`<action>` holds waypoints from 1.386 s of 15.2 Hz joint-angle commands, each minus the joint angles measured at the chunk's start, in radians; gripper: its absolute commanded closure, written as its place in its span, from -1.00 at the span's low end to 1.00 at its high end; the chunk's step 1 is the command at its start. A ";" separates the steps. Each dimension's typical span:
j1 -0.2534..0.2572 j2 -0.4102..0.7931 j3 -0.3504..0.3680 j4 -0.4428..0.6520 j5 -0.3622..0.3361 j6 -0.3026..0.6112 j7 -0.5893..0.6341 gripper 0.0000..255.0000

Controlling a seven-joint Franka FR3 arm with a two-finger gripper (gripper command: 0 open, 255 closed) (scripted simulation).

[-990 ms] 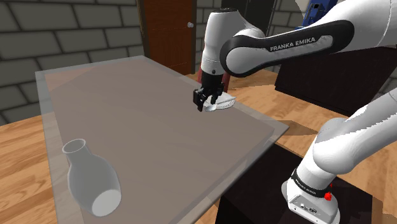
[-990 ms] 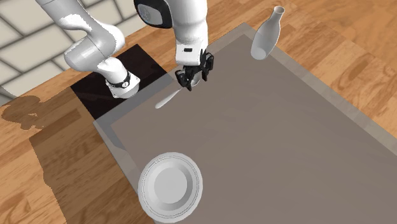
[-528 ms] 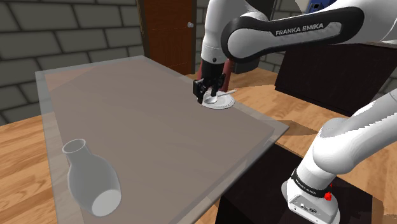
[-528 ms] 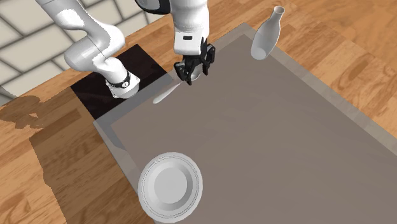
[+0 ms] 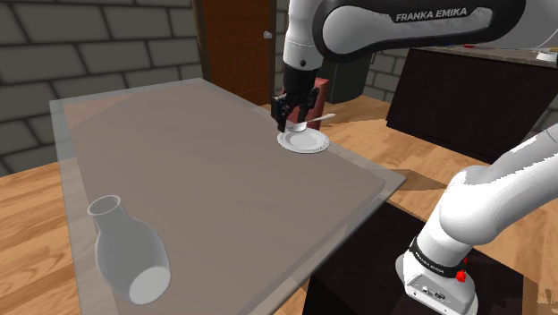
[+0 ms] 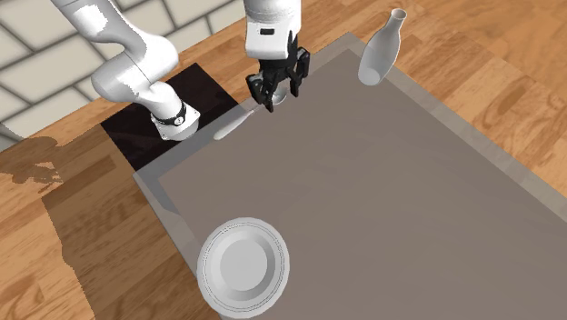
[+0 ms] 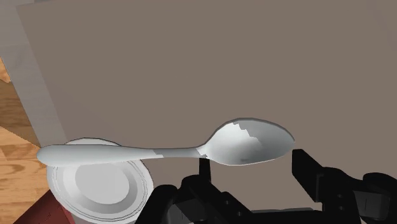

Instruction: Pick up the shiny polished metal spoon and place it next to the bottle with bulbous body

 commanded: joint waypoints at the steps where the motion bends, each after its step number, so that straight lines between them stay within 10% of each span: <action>1: -0.002 0.000 -0.004 0.028 -0.001 -0.028 -0.004 1.00; 14: -0.012 0.043 -0.006 0.239 -0.016 -0.197 -0.006 1.00; 21: 0.032 0.126 0.137 0.337 -0.030 -0.223 0.185 1.00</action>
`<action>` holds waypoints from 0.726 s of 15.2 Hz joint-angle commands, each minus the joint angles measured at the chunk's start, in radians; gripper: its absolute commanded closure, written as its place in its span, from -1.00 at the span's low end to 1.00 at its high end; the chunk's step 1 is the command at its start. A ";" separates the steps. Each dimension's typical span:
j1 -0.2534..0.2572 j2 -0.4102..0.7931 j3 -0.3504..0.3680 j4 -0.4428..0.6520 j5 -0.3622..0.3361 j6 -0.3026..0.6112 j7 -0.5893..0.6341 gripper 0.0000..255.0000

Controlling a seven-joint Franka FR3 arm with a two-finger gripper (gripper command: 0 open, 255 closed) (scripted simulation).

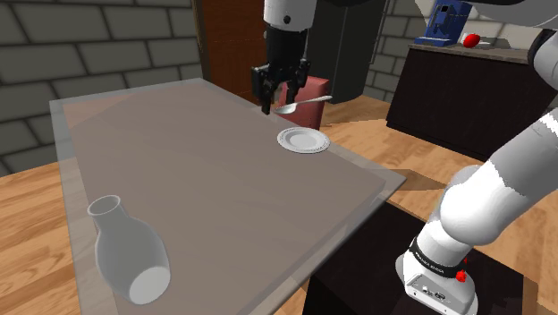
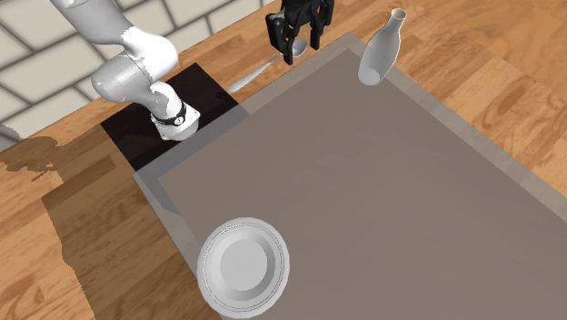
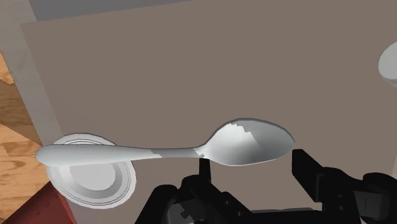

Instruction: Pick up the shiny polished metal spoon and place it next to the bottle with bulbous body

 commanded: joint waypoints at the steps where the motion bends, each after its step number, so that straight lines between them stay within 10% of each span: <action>1: 0.012 0.037 0.046 0.043 -0.012 -0.011 0.062 1.00; 11: 0.094 0.261 0.243 0.252 -0.140 -0.060 0.342 1.00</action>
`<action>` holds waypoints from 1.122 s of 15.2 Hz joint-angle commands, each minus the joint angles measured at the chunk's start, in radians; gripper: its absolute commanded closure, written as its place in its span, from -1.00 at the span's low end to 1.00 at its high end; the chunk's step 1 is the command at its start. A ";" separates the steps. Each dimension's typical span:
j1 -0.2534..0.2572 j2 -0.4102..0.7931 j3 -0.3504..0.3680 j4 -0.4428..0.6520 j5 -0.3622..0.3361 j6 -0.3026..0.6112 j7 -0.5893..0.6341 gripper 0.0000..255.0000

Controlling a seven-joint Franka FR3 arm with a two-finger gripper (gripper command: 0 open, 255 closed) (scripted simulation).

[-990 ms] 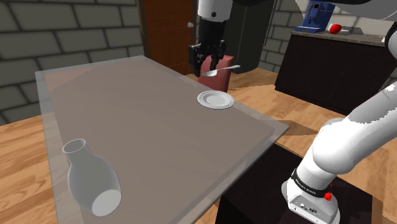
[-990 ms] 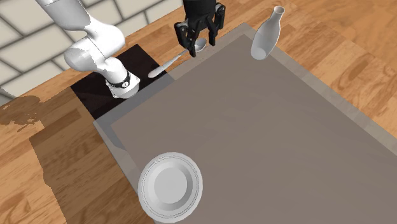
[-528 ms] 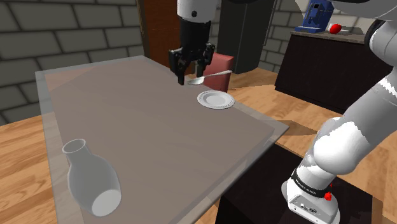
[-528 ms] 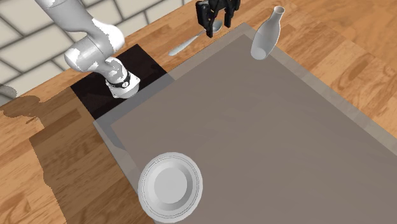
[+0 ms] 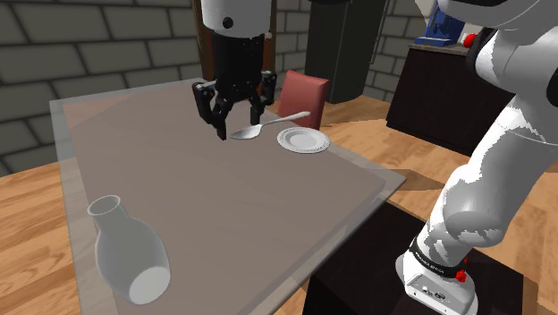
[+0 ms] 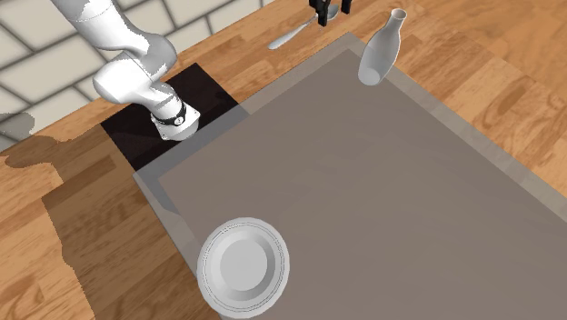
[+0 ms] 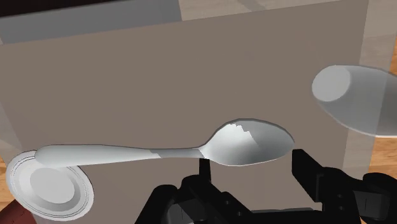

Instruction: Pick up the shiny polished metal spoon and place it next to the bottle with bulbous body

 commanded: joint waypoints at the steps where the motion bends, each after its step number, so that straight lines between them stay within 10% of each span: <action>1: 0.003 -0.002 0.004 -0.022 0.001 0.019 0.011 1.00; 17: -0.003 -0.067 -0.014 -0.297 0.042 0.248 0.007 1.00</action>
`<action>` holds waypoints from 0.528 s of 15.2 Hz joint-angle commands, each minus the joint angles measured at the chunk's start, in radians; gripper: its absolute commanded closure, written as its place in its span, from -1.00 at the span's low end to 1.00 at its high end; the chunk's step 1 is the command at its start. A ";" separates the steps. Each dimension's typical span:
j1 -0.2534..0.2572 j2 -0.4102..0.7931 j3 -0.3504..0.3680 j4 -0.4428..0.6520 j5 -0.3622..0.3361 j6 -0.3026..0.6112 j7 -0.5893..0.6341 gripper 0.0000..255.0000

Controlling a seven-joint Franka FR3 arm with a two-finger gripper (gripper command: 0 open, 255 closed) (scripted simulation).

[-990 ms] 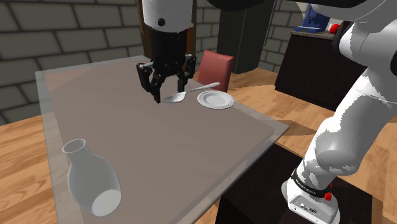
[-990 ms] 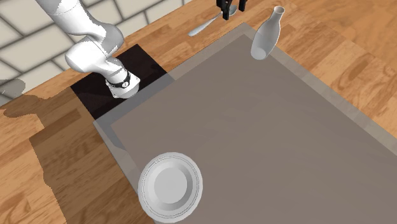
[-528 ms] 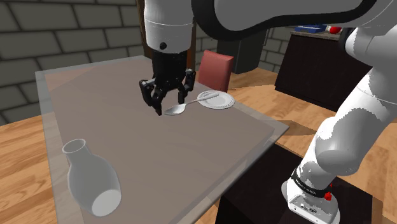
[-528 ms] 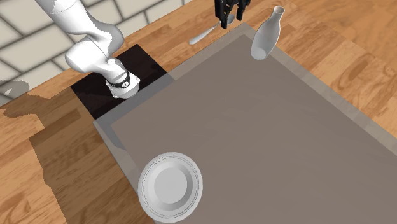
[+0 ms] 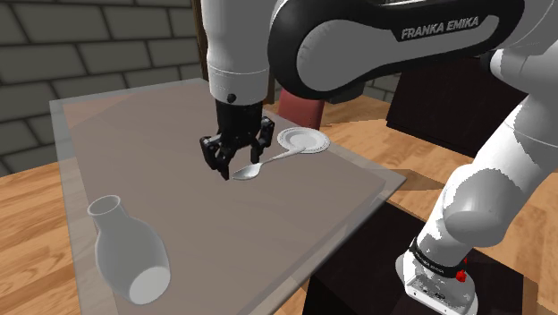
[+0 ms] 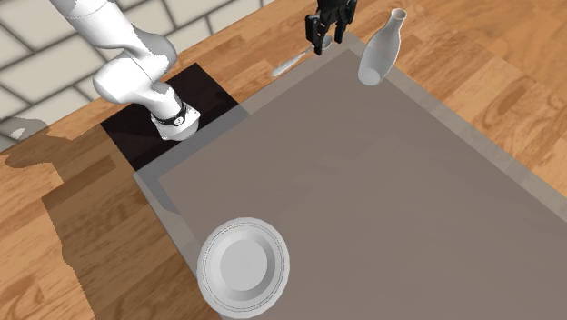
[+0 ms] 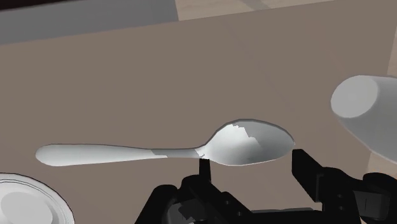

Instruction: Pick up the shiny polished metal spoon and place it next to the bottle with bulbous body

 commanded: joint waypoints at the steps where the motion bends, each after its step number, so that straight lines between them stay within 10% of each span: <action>1: 0.000 -0.004 -0.001 -0.027 0.002 0.025 0.000 1.00; 8: 0.001 -0.004 0.001 -0.121 0.000 0.118 0.011 1.00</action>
